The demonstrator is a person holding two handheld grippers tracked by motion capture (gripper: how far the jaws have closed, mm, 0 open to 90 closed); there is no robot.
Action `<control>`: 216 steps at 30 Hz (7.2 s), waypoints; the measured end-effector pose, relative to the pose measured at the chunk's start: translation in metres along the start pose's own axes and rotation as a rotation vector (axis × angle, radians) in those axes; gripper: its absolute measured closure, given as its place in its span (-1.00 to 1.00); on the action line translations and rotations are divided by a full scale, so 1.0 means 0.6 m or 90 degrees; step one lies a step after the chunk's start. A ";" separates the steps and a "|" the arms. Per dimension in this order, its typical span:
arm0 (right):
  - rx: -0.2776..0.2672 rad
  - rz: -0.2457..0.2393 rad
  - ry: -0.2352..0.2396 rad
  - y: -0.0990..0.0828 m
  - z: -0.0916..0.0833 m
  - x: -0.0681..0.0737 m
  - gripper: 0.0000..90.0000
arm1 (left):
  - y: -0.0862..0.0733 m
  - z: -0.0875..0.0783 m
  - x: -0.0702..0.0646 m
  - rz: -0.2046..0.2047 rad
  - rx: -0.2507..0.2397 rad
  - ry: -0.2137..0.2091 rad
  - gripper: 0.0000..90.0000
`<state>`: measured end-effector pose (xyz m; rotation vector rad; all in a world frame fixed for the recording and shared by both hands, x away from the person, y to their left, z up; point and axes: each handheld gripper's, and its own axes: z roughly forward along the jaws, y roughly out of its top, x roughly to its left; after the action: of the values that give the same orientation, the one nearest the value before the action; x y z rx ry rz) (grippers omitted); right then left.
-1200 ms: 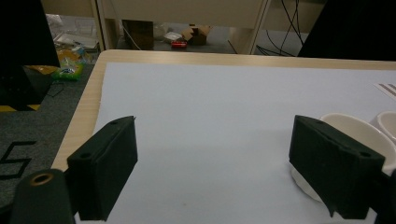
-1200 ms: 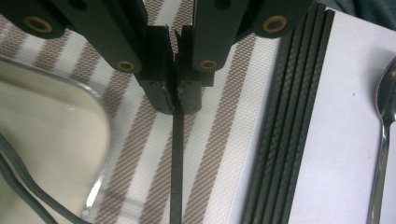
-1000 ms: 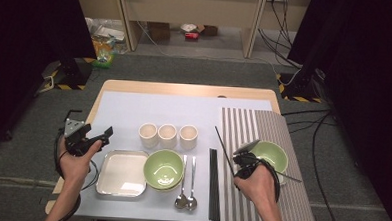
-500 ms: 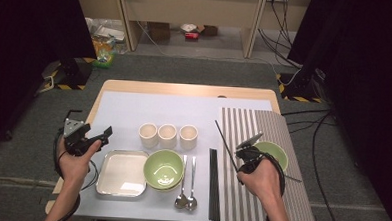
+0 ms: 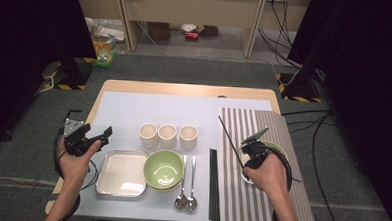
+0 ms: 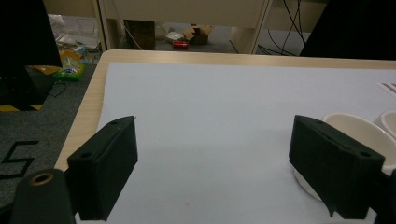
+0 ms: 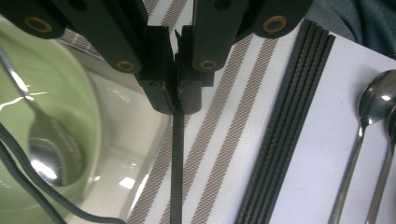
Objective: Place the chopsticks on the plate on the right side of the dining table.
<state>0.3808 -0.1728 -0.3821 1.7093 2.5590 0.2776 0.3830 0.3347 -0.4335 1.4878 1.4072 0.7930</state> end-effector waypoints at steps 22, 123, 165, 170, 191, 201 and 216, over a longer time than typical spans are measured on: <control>-0.020 -0.040 -0.024 0.015 -0.046 -0.046 0.91 | -0.001 0.001 0.000 0.000 0.001 0.001 -0.68; 0.015 -0.707 -0.090 0.089 -0.013 -0.306 0.91 | -0.016 -0.021 0.022 -0.012 0.005 0.044 -0.67; 0.067 -0.776 -0.075 0.076 0.049 -0.319 0.91 | -0.025 -0.014 0.015 -0.003 0.014 0.044 -0.67; 0.081 -0.784 -0.081 0.078 0.054 -0.318 0.91 | -0.025 -0.014 0.015 -0.002 0.014 0.044 -0.67; 0.102 -0.796 -0.092 0.080 0.064 -0.312 0.90 | -0.025 -0.013 0.013 0.001 0.018 0.041 -0.67; 0.098 -0.784 -0.093 0.080 0.065 -0.310 0.79 | -0.026 -0.011 0.012 0.001 0.019 0.041 -0.67; 0.099 -0.790 -0.097 0.088 0.047 -0.306 0.75 | -0.025 -0.011 0.012 0.001 0.016 0.041 -0.67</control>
<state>0.5039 -0.3188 -0.4106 -0.0752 2.9549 -0.1244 0.3719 0.3419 -0.4456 1.4944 1.4685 0.8337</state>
